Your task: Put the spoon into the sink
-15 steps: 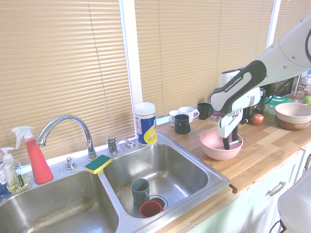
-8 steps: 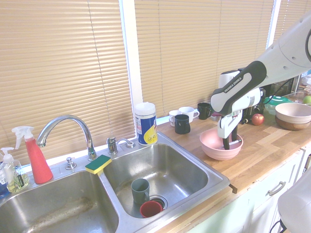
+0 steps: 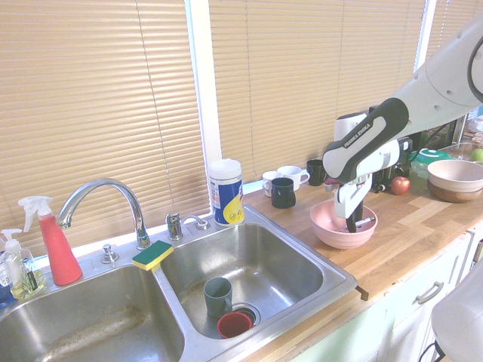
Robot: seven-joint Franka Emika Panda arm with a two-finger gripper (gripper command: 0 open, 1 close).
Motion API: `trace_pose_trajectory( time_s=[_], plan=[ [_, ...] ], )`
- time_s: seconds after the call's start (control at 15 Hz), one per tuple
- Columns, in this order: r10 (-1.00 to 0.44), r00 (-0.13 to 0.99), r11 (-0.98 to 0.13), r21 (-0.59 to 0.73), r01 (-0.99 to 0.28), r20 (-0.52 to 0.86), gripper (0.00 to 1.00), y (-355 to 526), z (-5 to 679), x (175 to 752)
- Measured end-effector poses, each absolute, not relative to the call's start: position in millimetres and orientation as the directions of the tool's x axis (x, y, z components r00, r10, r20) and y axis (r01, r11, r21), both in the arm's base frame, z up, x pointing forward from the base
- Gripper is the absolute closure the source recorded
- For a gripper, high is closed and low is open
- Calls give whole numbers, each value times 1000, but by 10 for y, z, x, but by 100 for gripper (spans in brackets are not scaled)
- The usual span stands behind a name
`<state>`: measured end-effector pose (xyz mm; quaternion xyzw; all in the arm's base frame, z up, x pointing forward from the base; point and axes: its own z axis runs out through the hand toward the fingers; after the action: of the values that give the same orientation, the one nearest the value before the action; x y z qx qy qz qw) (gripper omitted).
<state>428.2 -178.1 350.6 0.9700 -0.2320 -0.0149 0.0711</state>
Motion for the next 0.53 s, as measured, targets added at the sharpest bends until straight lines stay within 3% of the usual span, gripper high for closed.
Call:
trace_pose_trajectory(
  time_s=[0.53],
  plan=[
    [-457, 889, -879, 152, -451, -3, 100, -1742, 3453, 4309]
  ],
)
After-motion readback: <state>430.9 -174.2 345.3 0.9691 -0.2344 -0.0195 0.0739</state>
